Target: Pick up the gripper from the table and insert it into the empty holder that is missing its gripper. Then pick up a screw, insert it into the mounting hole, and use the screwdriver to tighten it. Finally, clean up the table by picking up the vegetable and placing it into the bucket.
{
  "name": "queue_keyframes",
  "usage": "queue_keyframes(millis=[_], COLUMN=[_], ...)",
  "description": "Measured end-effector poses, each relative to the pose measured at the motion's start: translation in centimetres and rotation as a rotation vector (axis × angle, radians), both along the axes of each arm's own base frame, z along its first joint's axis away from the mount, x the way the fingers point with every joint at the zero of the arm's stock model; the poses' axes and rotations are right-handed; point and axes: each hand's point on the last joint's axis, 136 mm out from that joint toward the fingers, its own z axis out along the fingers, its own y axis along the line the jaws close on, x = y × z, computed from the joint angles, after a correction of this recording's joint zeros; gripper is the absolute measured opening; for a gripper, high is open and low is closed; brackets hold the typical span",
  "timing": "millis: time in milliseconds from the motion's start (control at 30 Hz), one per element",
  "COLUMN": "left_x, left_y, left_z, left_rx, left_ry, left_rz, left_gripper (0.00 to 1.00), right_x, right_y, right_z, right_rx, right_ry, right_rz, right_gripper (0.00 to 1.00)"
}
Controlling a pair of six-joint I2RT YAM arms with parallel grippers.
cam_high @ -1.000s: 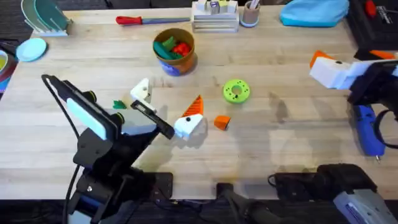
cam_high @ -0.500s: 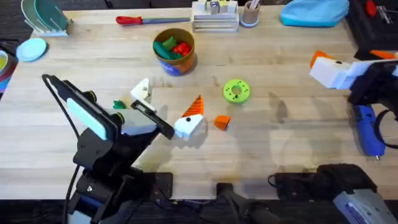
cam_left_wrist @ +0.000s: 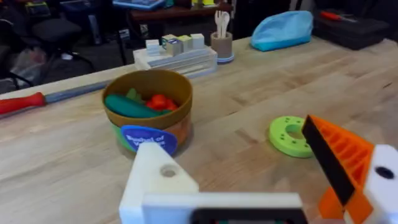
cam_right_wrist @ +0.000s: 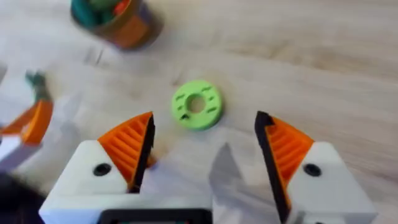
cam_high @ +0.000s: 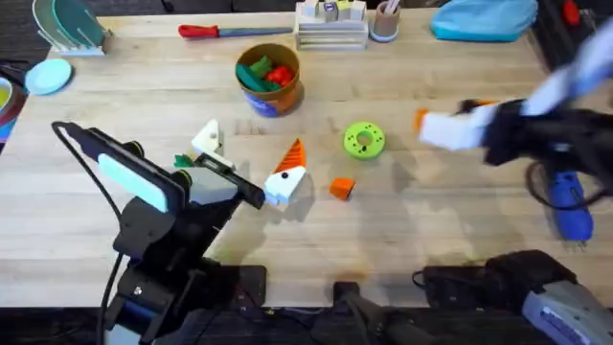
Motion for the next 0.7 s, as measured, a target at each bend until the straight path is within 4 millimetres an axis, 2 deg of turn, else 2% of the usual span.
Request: queue_keyframes(millis=[167,333,433,700], left_x=[0.2,0.6,0.8,1.1], left_y=[0.4,1.1,1.6,2.2], left_z=[-0.1,-0.2,-0.3,-0.3], left_rx=[0.046,0.073,0.083,0.090], left_ry=[-0.022,-0.030,-0.030,-0.029], left_rz=[0.025,0.065,0.097,0.135], left_gripper=[0.992,0.992,0.993,0.993], right_x=[-1.9,-3.1,-3.8,-6.9], right_y=[5.2,8.9,10.5,13.3], right_z=[-2.3,-2.8,-3.3,-8.0], right_rx=[-0.051,-0.071,-0.081,-0.210], right_ry=[0.072,0.059,0.067,0.206], right_rz=[0.257,0.414,0.481,0.642], right_gripper=[0.936,0.935,0.935,0.935])
